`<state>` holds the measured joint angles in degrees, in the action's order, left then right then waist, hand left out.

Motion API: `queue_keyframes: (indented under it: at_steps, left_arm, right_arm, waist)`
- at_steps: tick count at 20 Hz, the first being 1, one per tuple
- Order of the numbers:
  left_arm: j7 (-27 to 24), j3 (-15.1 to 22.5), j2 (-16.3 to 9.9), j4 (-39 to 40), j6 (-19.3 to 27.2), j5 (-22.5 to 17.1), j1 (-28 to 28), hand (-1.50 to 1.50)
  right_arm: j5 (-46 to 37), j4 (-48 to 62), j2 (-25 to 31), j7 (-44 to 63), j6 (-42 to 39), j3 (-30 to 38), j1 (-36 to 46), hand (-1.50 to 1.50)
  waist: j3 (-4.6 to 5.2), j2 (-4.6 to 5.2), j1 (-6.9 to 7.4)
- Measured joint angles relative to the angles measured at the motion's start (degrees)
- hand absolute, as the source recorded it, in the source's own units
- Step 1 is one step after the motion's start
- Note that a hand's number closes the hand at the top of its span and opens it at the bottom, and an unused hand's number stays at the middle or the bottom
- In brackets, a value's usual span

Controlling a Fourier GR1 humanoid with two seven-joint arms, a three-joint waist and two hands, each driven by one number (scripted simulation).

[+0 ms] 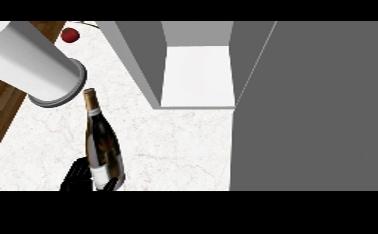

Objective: Pick up the wine, place it into the cabinet and close the cabinet

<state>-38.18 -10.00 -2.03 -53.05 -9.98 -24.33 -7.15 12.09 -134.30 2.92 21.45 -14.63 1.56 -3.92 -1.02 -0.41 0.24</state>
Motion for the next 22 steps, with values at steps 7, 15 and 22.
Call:
queue_keyframes:
  at_steps: [7,15,22]
  left_arm:
    - [-3.26,2.1,-1.91,1.69,-3.73,3.01,0.1,1.5]
    - [-8.92,6.08,-4.39,4.35,-7.74,9.23,0.49,1.5]
    - [-8.36,7.42,-4.59,1.15,-10.59,8.31,-1.03,1.5]
  right_arm:
    - [1.33,-0.54,0.91,1.02,-0.09,1.45,0.44,-1.5]
    - [1.55,-0.29,1.09,1.34,-0.17,1.66,0.89,-1.5]
    - [-0.17,-1.17,-0.12,1.07,0.27,-0.02,-0.24,-1.5]
  waist:
    - [0.11,0.04,-0.15]
    - [0.01,0.03,-0.1]
    - [0.64,0.23,-0.11]
